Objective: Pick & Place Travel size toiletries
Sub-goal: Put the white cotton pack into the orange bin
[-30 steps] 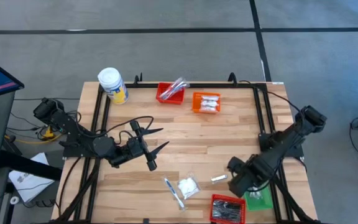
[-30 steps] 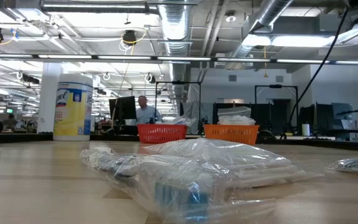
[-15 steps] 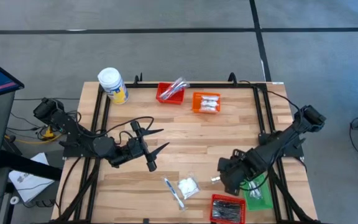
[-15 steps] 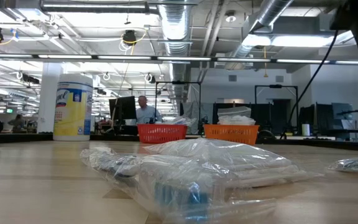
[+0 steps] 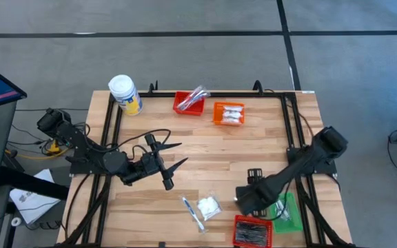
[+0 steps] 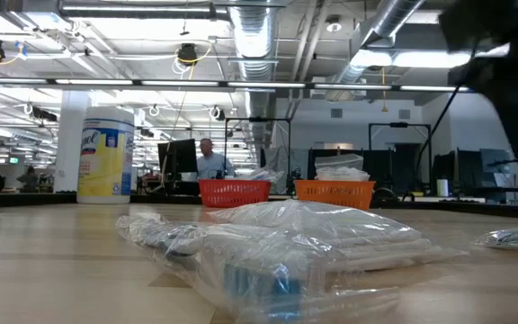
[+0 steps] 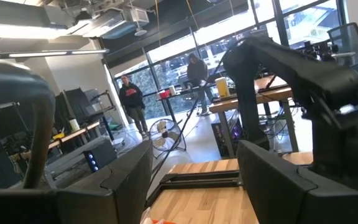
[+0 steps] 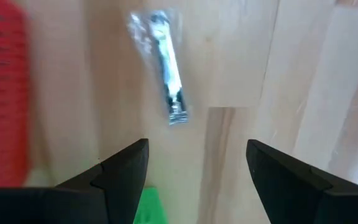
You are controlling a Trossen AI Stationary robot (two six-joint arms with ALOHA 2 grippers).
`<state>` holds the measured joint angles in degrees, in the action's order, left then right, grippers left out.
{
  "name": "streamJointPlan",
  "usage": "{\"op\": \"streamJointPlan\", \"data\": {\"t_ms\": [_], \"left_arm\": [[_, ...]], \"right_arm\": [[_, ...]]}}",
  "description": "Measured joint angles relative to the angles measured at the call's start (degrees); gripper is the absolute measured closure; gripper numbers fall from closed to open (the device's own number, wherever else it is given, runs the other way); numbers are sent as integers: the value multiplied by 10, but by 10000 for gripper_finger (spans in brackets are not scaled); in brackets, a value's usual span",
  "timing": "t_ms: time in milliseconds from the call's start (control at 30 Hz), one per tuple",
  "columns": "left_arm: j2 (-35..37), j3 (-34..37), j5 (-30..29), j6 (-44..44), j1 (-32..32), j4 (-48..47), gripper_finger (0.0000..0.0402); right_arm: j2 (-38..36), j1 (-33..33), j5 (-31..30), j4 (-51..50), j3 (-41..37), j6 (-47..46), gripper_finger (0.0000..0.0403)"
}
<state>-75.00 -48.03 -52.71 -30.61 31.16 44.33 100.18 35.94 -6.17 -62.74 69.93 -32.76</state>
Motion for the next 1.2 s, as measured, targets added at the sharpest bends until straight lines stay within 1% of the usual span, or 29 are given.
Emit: {"op": "streamJointPlan", "data": {"t_ms": [133, 400, 567, 867, 1100, 1200], "left_arm": [[0, 0, 0, 0, 0, 0, 175], [0, 0, 5, 0, 0, 0, 175], [0, 0, 6, 0, 0, 0, 175], [0, 0, 7, 0, 0, 0, 175], [0, 0, 7, 0, 0, 0, 175], [0, 0, 7, 0, 0, 0, 175]], "right_arm": [[36, -7, 2, 0, 0, 15, 138], [71, -7, 3, 40, 1, 53, 144], [71, -8, 3, 57, 1, 55, 144], [70, -8, 3, 133, 1, 74, 144], [70, -8, 3, 138, 1, 75, 144], [70, -15, -5, 142, 1, 91, 144]]}}
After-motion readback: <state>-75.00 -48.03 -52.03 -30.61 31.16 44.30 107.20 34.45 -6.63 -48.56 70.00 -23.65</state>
